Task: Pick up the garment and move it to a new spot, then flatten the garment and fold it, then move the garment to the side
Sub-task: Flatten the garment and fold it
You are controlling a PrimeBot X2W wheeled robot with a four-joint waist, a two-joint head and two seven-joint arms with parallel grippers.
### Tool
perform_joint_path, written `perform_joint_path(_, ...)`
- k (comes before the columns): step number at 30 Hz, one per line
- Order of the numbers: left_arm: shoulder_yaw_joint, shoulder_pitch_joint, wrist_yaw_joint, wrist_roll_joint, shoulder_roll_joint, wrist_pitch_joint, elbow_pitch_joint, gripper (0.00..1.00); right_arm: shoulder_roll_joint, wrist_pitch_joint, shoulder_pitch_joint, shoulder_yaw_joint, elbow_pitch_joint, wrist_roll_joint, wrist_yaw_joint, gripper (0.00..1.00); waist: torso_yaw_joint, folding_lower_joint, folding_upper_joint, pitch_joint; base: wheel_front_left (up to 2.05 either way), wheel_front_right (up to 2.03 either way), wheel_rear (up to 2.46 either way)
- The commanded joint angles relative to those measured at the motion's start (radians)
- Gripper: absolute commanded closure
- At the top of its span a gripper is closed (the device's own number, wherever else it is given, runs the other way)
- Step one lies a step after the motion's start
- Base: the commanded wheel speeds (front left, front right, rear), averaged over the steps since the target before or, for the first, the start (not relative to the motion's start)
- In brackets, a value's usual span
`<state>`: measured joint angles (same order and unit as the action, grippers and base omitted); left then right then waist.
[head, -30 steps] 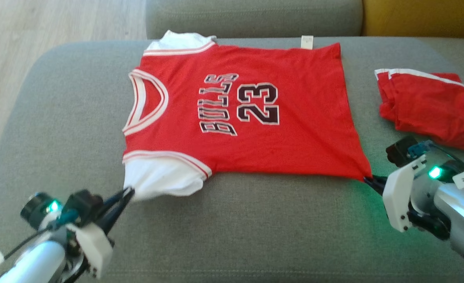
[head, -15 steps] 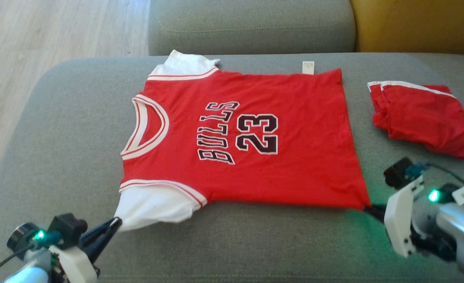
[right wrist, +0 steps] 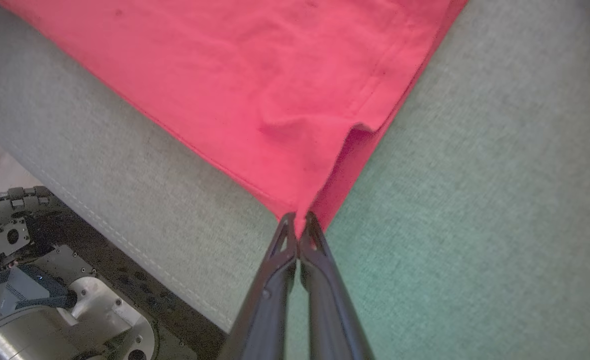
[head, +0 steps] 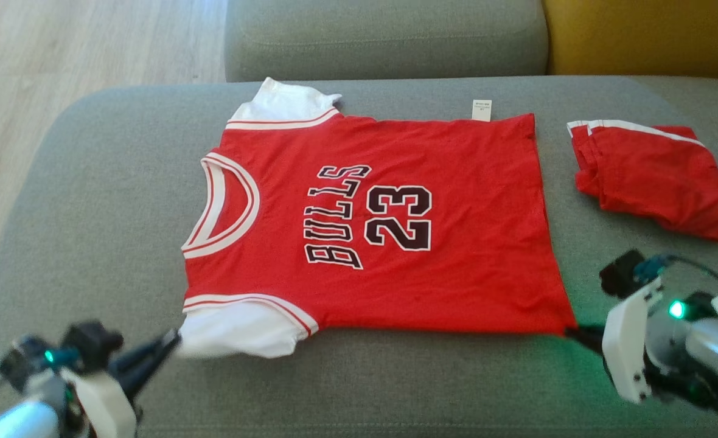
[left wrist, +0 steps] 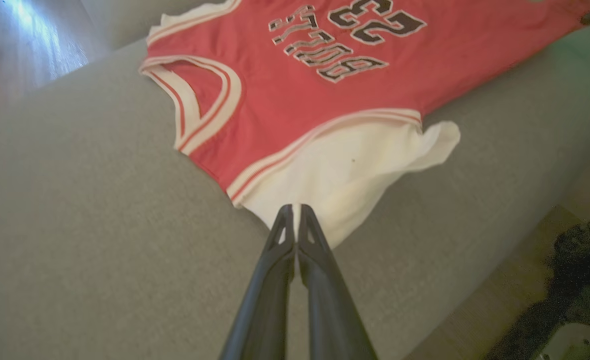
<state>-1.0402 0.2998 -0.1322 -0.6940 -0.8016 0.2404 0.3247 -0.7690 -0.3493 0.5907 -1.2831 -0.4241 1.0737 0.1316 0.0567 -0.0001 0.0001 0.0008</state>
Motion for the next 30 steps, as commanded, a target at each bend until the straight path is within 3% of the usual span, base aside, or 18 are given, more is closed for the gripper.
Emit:
perform_joint_path(1,0.073,0.084,0.002,-0.011,-0.051,0.015,-0.019,1.0,-0.037,0.022,0.042,0.021,0.008,0.008,-0.001,1.0,0.0,0.0001,-0.0001,0.007,0.0,0.0,0.0)
perform_joint_path(14,0.206,0.242,0.002,0.011,-0.04,0.021,-0.038,1.0,-0.013,0.059,0.204,0.074,0.003,0.006,-0.001,1.0,-0.024,0.0001,-0.0001,0.066,0.0,0.0,0.0)
perform_joint_path(30,0.192,0.491,0.002,0.022,0.089,0.02,0.19,1.0,0.113,0.081,0.362,0.079,-0.145,-0.043,-0.001,1.0,-0.049,0.0001,-0.0001,0.231,0.0,0.0,0.0)
